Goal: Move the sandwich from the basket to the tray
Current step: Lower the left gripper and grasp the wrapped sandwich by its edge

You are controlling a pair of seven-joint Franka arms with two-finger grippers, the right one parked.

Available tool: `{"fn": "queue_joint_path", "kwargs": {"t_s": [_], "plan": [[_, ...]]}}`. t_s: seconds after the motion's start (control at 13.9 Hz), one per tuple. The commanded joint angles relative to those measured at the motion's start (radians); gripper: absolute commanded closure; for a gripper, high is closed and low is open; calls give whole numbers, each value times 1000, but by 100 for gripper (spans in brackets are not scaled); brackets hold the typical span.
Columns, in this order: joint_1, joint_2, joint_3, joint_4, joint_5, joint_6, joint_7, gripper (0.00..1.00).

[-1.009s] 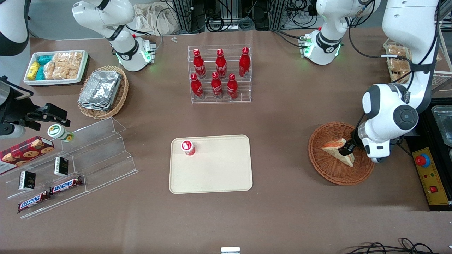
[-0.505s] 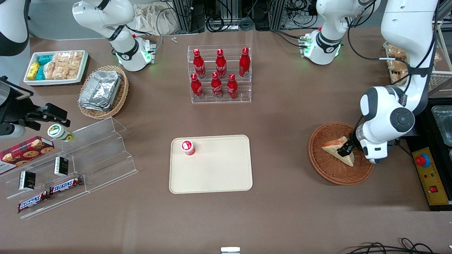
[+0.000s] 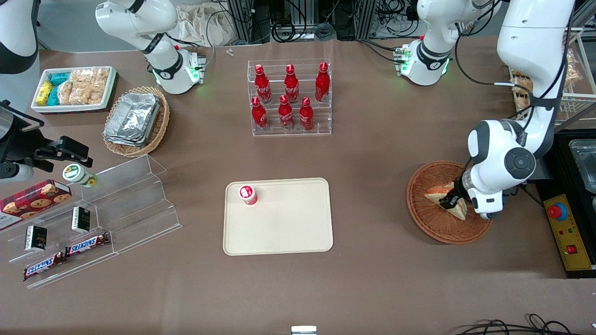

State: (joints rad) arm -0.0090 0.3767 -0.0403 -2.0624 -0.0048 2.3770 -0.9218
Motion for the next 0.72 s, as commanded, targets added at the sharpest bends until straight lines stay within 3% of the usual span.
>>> {"fn": "queue_joint_path", "kwargs": {"t_s": [0.0, 0.29, 0.65], "plan": [[-8, 8, -15, 37, 2, 16, -52, 100], [-8, 11, -30, 119, 6, -75, -97, 100], [-8, -5, -35, 445, 8, -548, -66, 100]]}}
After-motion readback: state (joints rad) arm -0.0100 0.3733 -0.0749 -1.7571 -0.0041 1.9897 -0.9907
